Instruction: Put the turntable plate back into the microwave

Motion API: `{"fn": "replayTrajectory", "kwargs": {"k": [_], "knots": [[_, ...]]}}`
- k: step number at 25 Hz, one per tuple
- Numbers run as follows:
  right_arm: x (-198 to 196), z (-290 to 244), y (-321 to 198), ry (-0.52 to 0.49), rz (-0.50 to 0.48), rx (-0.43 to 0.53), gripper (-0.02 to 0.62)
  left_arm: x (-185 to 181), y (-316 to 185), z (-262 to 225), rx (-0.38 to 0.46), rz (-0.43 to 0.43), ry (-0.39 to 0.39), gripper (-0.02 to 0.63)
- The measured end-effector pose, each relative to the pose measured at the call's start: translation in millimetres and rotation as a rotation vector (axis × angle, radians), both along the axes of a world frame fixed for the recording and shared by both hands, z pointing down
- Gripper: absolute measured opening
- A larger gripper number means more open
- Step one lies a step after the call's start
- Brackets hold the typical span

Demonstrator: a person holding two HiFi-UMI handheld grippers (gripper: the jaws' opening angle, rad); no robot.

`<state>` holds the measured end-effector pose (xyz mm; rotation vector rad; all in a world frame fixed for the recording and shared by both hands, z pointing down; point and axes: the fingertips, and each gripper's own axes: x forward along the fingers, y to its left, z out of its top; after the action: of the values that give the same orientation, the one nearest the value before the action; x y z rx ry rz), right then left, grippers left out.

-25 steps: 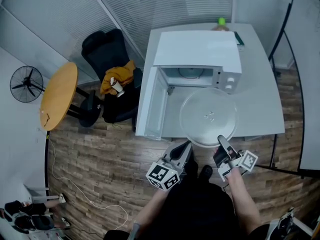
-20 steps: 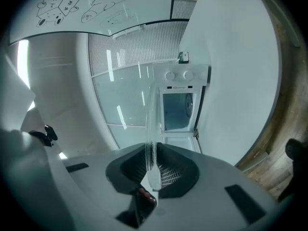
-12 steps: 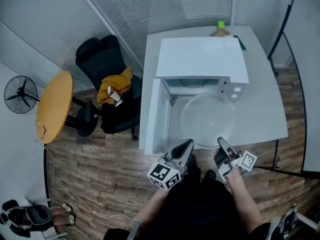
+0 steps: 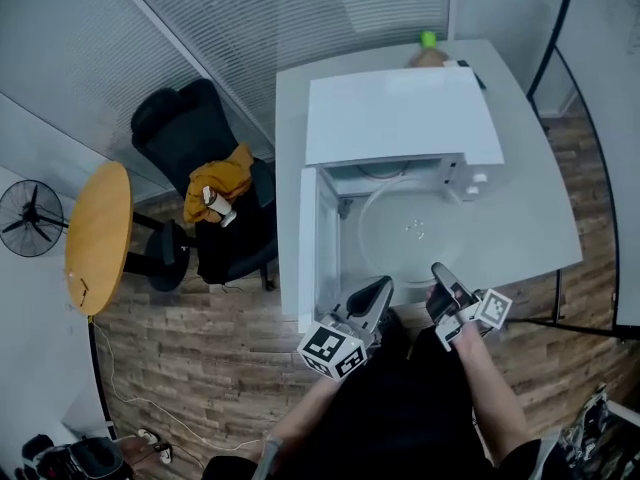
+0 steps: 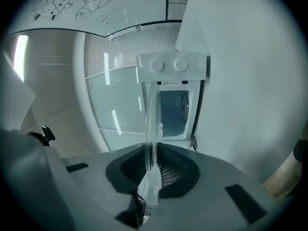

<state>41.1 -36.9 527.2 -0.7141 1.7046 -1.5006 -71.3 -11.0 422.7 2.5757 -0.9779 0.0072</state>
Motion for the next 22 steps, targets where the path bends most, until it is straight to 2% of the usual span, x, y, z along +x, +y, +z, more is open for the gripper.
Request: {"fn": "replayTrajectory", "kwargs": {"k": [8,14,22], "knots": [[-6,18,-22,-0.019,0.005,-0.027,0.049,13,-7,1,-0.004,0.035,-0.014,-0.003],[-13,35,-47,-0.034,0.0,-0.031,0.054,18,-17,3,-0.023,0.029,-0.011,-0.003],[-21,54,-72,-0.005,-0.011,-0.048,0.057,18,-19,13,-0.04,0.022,-0.021,-0.003]]}}
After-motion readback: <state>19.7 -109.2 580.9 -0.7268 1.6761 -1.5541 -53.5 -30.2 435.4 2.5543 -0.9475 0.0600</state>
